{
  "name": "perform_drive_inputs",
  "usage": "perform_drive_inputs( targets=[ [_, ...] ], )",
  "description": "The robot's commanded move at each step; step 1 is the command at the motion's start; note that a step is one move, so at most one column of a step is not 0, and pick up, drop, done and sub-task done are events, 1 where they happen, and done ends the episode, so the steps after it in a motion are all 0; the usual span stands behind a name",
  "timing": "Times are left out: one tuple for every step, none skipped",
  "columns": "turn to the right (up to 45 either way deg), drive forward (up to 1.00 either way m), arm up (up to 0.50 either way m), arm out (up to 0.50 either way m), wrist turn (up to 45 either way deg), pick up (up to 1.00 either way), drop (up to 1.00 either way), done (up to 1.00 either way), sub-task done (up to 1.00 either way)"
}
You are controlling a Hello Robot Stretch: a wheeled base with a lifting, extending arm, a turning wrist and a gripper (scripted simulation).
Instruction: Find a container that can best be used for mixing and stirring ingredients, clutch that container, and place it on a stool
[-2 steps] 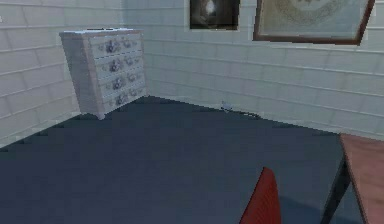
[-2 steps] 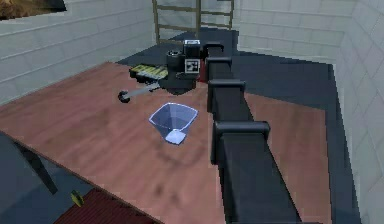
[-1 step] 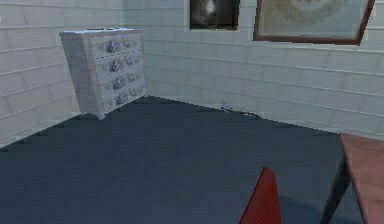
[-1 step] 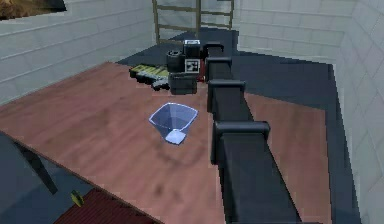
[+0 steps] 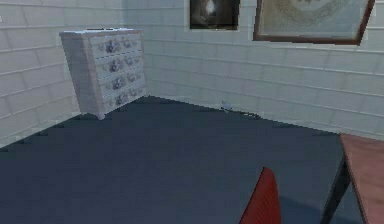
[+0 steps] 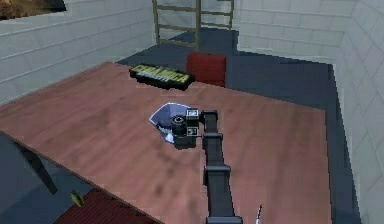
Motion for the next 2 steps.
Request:
perform_drive_inputs(
  targets=[
    [0.0,0.00,0.00,0.00,0.0,1.00,0.00,0.00,0.00],
    [0.0,0.00,0.10,0.00,0.0,0.00,0.00,0.00,0.00]
  ],
)
